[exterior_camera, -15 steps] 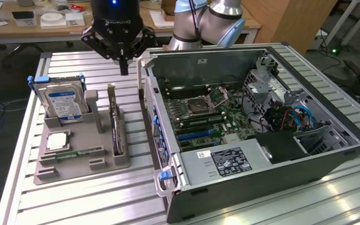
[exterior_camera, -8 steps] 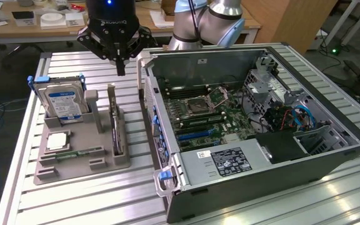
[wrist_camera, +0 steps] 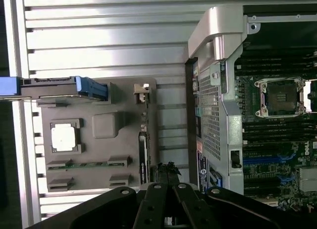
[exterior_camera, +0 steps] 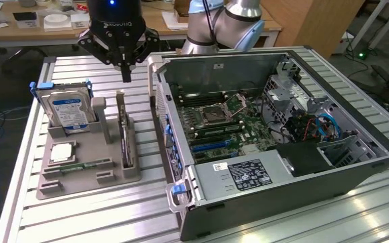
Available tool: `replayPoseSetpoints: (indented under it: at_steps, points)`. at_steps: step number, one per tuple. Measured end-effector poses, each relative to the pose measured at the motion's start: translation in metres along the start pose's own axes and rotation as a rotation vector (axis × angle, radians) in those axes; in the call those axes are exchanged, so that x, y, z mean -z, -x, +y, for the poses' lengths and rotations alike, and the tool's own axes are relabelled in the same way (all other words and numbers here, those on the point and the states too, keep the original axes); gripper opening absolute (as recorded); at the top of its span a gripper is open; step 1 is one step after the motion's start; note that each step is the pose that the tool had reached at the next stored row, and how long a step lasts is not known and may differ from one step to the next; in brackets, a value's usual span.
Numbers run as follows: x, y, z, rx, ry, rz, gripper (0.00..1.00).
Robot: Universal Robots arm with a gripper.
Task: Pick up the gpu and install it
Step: 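Reach for the gpu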
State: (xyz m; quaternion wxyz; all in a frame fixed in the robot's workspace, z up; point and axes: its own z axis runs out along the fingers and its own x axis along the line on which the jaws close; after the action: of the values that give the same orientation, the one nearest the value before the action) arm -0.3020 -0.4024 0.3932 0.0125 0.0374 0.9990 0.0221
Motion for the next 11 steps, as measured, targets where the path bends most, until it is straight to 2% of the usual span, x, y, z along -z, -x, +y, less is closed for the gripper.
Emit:
replayPoseSetpoints:
  at_steps: [11]
  points:
    - [0.0004,-0.0105,-0.0012,0.0,-0.0001,0.0001,0.11]
